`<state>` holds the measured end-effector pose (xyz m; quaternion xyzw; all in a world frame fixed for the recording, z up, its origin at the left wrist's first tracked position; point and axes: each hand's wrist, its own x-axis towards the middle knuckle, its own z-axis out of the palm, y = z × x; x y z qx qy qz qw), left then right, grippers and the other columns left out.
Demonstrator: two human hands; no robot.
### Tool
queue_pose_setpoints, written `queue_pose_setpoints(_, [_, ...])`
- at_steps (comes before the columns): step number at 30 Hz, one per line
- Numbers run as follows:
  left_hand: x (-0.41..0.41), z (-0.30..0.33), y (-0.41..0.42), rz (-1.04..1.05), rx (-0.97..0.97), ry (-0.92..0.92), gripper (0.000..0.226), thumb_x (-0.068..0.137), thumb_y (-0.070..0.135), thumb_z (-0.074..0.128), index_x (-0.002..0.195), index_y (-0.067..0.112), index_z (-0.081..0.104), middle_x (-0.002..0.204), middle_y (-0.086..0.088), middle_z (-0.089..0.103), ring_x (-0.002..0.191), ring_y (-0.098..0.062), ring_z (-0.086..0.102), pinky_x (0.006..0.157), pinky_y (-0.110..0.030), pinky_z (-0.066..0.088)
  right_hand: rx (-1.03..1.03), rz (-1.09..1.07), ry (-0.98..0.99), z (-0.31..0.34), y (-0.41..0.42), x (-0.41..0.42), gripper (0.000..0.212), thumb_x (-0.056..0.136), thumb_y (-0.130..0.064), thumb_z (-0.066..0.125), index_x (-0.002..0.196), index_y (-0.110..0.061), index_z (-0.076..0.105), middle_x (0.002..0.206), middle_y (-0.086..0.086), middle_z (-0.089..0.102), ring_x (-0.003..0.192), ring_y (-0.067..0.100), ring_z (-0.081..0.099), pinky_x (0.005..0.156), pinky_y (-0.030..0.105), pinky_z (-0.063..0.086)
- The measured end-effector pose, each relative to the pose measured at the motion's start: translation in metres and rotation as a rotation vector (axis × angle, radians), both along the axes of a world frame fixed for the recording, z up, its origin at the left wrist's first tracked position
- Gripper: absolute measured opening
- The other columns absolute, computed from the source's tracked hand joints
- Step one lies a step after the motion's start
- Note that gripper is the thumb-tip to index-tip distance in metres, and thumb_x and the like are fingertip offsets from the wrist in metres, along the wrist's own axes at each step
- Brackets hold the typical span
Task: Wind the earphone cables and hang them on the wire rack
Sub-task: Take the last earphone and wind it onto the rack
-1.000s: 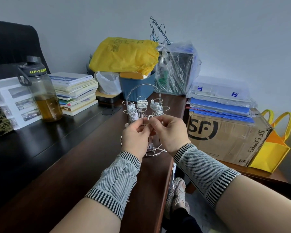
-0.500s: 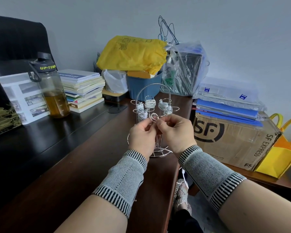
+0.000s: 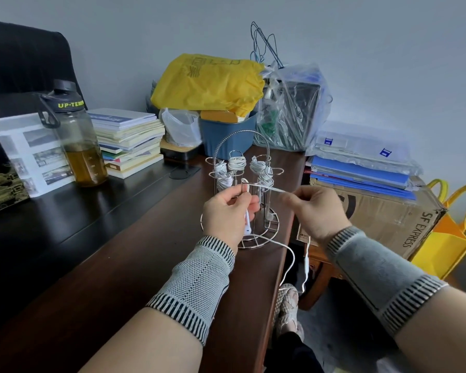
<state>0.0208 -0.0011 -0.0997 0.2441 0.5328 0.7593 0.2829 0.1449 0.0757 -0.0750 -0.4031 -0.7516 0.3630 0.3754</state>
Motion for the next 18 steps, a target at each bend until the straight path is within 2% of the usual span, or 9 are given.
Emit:
queue_pose_setpoints(2, [0.001,0.001,0.0,0.009,0.003,-0.021,0.021,0.092,0.003,0.062,0.088,0.023,0.067,0.069,0.001,0.073,0.062,-0.007,0.069,0.063,-0.021,0.057,-0.103,0.01,0.068,0.015,0.004,0.002,0.029,0.086,-0.025,0.069,0.062,-0.012,0.059,0.035,-0.012,0.044,0.033,0.001,0.036,0.04,0.017,0.034])
queue_pose_setpoints(5, [0.002,0.002,0.0,0.003,0.016,-0.045,0.021,0.093,0.002,0.061,0.088,0.022,0.066,0.07,-0.001,0.073,0.06,-0.007,0.069,0.057,-0.018,0.055,-0.245,0.073,0.246,0.044,0.007,-0.009,0.02,0.088,-0.013,0.062,0.069,-0.006,0.063,0.04,-0.008,0.043,0.036,0.01,0.035,0.042,0.022,0.028])
queue_pose_setpoints(7, [0.003,0.003,-0.002,-0.006,0.013,-0.049,0.022,0.093,0.002,0.06,0.088,0.023,0.066,0.07,-0.001,0.072,0.059,-0.007,0.068,0.056,-0.017,0.053,-0.27,0.111,0.235,0.062,0.004,-0.021,0.021,0.089,-0.009,0.055,0.073,-0.002,0.067,0.044,-0.003,0.042,0.037,0.013,0.031,0.039,0.021,0.027])
queue_pose_setpoints(9, [0.002,0.002,-0.001,-0.016,0.02,-0.072,0.022,0.094,0.001,0.058,0.089,0.021,0.065,0.071,-0.002,0.071,0.056,-0.006,0.066,0.056,-0.017,0.053,-0.235,0.158,0.106,0.077,-0.003,-0.035,0.027,0.093,-0.008,0.048,0.075,-0.003,0.066,0.046,0.0,0.045,0.037,0.013,0.034,0.037,0.021,0.029])
queue_pose_setpoints(11, [0.004,0.005,-0.002,-0.035,0.026,-0.109,0.021,0.095,0.0,0.057,0.089,0.018,0.065,0.07,-0.003,0.069,0.052,-0.005,0.064,0.055,-0.016,0.053,-0.097,0.193,-0.122,0.086,-0.012,-0.049,0.028,0.095,-0.01,0.045,0.077,-0.004,0.067,0.051,0.003,0.053,0.043,0.017,0.044,0.041,0.026,0.039])
queue_pose_setpoints(13, [0.005,0.006,-0.002,-0.044,0.015,-0.117,0.017,0.095,0.0,0.056,0.09,0.013,0.065,0.067,-0.003,0.068,0.049,-0.005,0.063,0.053,-0.016,0.053,0.122,0.186,-0.401,0.087,-0.022,-0.065,0.027,0.094,-0.013,0.047,0.086,-0.001,0.069,0.07,0.008,0.065,0.063,0.023,0.06,0.06,0.034,0.054])
queue_pose_setpoints(14, [0.004,0.007,-0.002,-0.044,-0.002,-0.118,0.015,0.095,-0.002,0.056,0.089,0.009,0.066,0.063,-0.002,0.067,0.048,-0.005,0.063,0.052,-0.017,0.053,0.236,0.172,-0.524,0.085,-0.027,-0.071,0.026,0.093,-0.015,0.047,0.087,-0.001,0.068,0.08,0.011,0.068,0.072,0.025,0.063,0.068,0.034,0.055])
queue_pose_setpoints(16, [-0.002,0.002,0.0,0.007,-0.056,-0.096,0.017,0.092,-0.006,0.054,0.085,0.003,0.066,0.056,0.001,0.064,0.05,-0.008,0.063,0.052,-0.022,0.051,0.439,0.146,-0.719,0.076,-0.04,-0.077,0.02,0.091,-0.019,0.049,0.083,-0.004,0.059,0.088,0.012,0.065,0.076,0.027,0.058,0.069,0.029,0.048])
queue_pose_setpoints(18, [-0.008,0.002,-0.001,0.061,-0.132,-0.147,0.016,0.089,-0.006,0.053,0.092,0.003,0.066,0.074,-0.005,0.065,0.071,-0.019,0.065,0.069,-0.028,0.052,0.599,0.13,-0.823,0.064,-0.054,-0.075,0.016,0.09,-0.023,0.052,0.091,-0.009,0.06,0.087,0.011,0.057,0.08,0.027,0.054,0.069,0.03,0.04])
